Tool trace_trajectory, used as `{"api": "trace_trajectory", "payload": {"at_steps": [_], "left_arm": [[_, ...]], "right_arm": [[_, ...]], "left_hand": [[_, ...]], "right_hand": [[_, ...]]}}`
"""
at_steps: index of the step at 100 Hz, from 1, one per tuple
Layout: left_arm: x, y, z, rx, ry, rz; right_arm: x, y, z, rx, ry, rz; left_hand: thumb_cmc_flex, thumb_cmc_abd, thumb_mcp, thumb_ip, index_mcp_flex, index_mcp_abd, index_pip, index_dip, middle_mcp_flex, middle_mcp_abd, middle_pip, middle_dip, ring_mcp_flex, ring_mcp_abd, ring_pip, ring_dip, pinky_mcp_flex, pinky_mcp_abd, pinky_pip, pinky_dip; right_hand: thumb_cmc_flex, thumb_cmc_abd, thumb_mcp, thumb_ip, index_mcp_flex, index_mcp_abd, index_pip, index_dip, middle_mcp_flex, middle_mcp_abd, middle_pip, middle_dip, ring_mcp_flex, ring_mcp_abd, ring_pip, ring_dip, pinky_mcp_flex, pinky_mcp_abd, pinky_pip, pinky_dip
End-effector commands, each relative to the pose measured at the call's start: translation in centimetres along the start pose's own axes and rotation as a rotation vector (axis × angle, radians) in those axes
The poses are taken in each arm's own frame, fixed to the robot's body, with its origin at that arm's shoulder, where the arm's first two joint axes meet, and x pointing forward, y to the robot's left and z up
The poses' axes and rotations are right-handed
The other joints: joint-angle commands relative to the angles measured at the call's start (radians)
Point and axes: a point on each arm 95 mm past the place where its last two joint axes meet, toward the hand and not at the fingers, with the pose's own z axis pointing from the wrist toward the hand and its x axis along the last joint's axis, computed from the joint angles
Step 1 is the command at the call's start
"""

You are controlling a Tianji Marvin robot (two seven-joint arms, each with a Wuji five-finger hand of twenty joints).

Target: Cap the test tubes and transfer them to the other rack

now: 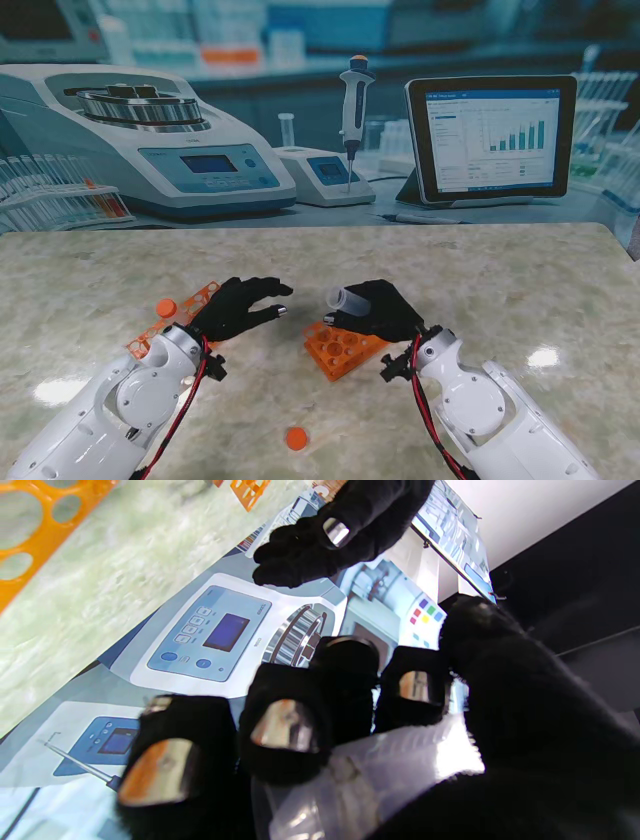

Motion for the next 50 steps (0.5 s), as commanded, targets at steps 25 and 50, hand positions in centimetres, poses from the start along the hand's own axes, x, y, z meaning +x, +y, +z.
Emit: {"api": "trace_trajectory", "payload": {"at_steps": [25, 50], "left_arm": [[1.4, 0.0, -1.3, -0.022, 0.032, 0.028], [2.3, 0.3, -3.0, -0.063, 0.05, 0.052]], "right_arm": [[-0.5, -0.8, -1.2, 0.051, -0.05, -0.04], [-1.2, -1.1, -1.9, 0.045, -0.082, -0.033]], "left_hand": [[0.036, 0.042, -0.014, 0.014, 0.025, -0.009, 0.017, 0.019, 0.041, -0.015, 0.013, 0.008, 0.059, -0.035, 0.024, 0.023, 0.019, -0.023, -0.028, 0.029], [0.043, 0.028, -0.014, 0.014, 0.029, -0.002, 0.017, 0.025, 0.058, -0.023, 0.028, 0.055, 0.118, -0.051, 0.065, 0.086, 0.078, -0.024, 0.136, 0.123]], "right_hand": [[0.005, 0.071, 0.054, 0.044, 0.117, -0.082, 0.076, 0.112, 0.112, -0.018, 0.114, 0.034, 0.001, -0.052, 0.167, 0.057, 0.043, -0.018, 0.214, 0.021], [0.005, 0.055, 0.088, 0.063, 0.118, -0.059, 0.087, 0.106, 0.111, -0.018, 0.112, 0.028, 0.001, -0.049, 0.175, 0.065, 0.045, -0.022, 0.229, 0.033]]}}
